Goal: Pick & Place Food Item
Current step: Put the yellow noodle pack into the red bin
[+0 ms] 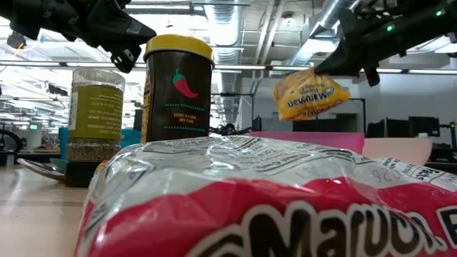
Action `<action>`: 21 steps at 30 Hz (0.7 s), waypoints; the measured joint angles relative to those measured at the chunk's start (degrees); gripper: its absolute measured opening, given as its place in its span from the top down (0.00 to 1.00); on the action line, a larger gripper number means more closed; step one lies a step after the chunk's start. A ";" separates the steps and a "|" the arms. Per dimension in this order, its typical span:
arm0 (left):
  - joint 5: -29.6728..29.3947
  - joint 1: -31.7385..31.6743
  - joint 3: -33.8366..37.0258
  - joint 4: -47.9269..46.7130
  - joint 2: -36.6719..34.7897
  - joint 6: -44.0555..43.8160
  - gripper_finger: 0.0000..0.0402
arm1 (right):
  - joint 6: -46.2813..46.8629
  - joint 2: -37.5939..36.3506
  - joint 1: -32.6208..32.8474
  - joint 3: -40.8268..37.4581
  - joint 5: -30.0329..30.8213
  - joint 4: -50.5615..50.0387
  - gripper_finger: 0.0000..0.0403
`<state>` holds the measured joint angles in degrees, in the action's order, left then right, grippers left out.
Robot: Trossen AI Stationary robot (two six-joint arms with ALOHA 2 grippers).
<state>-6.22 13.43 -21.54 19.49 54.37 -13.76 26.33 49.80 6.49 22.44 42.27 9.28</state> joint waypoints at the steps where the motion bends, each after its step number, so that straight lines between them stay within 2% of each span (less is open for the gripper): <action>1: 0.00 -0.02 0.00 0.00 0.00 0.00 1.00 | 0.00 0.00 -0.91 0.00 -0.55 -0.39 0.98; 10: -0.28 -0.01 0.00 0.00 0.00 0.00 1.00 | -3.77 0.14 -6.36 0.00 -9.41 -0.77 0.98; 18: -0.26 -0.02 0.00 0.00 0.01 0.00 1.00 | -1.44 6.17 -7.05 -0.18 -9.53 -0.32 0.98; 21: -0.25 -0.01 -0.01 -0.02 0.01 0.00 1.00 | -1.44 9.39 -7.05 -0.20 -10.32 3.32 0.98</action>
<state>-6.46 13.43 -21.55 19.46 54.37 -13.76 24.88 59.19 -0.56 22.24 31.95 12.60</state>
